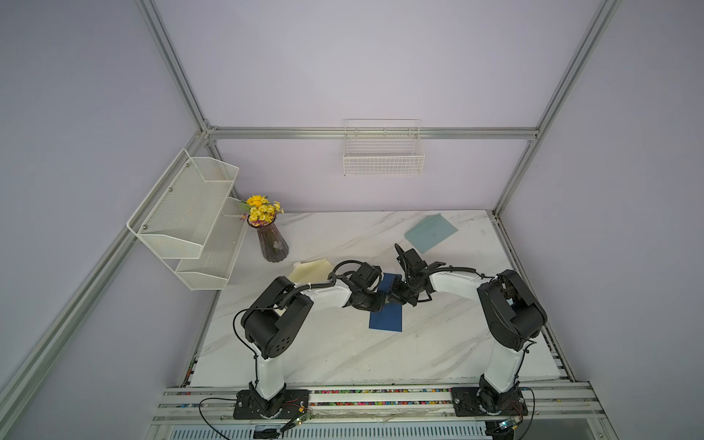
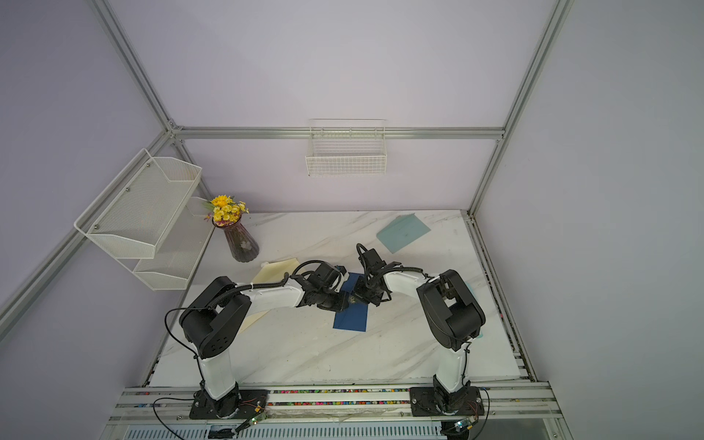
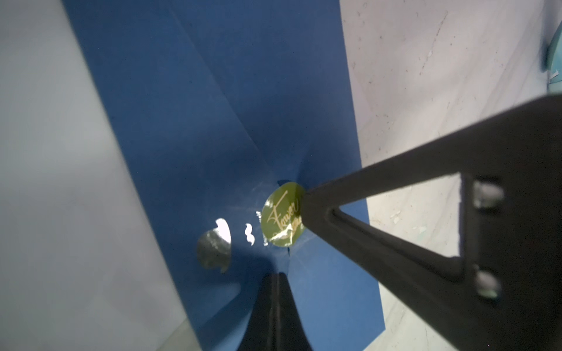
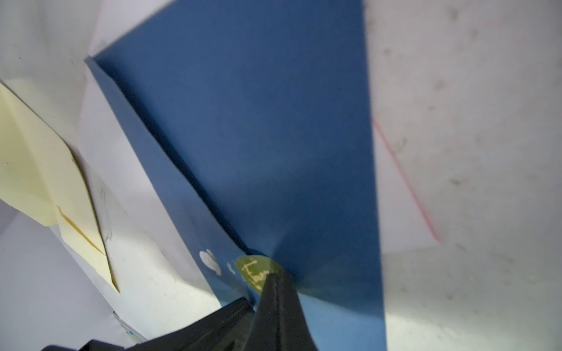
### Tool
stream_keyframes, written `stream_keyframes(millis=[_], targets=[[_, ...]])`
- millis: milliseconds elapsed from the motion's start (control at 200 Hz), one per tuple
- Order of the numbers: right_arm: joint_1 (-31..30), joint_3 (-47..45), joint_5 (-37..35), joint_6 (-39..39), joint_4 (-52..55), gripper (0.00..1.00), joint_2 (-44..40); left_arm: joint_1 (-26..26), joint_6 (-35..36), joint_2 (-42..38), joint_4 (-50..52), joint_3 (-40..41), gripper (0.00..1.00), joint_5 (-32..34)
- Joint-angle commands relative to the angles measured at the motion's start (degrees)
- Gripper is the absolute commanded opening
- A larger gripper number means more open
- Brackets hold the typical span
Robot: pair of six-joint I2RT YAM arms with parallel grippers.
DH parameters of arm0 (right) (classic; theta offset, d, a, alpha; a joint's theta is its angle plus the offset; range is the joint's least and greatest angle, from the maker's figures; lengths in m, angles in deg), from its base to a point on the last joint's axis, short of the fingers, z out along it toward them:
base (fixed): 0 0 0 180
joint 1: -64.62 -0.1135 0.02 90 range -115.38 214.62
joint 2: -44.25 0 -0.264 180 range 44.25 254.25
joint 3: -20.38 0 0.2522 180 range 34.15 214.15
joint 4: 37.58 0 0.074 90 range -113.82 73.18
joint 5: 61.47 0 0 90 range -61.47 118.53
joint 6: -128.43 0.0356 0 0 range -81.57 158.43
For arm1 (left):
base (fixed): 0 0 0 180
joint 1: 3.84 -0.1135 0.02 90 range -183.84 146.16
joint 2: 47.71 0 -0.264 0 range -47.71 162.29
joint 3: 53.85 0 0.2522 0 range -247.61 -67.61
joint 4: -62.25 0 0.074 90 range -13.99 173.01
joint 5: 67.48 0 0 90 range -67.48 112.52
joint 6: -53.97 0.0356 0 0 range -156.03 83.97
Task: Fold the letter paper in half and place it into the envelope
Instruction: Fold the envelope flap on the envelope.
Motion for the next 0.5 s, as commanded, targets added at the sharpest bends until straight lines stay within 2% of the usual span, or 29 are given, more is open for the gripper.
stream_keyframes(millis=[0, 250, 495], targets=[[0.4, -2.0, -7.3, 0.0, 8.2, 0.00, 1.2, 0.1, 1.2, 2.3, 7.0, -1.2, 0.00, 1.8], [0.5, -1.1, -8.3, -0.2, 11.6, 0.00, 0.3, 0.2, 1.3, 3.8, 9.0, -5.7, 0.00, 1.9], [0.8, -5.0, -3.6, 1.9, 9.7, 0.00, -0.9, 0.1, 1.0, 6.4, 11.4, -11.1, 0.00, 2.3]])
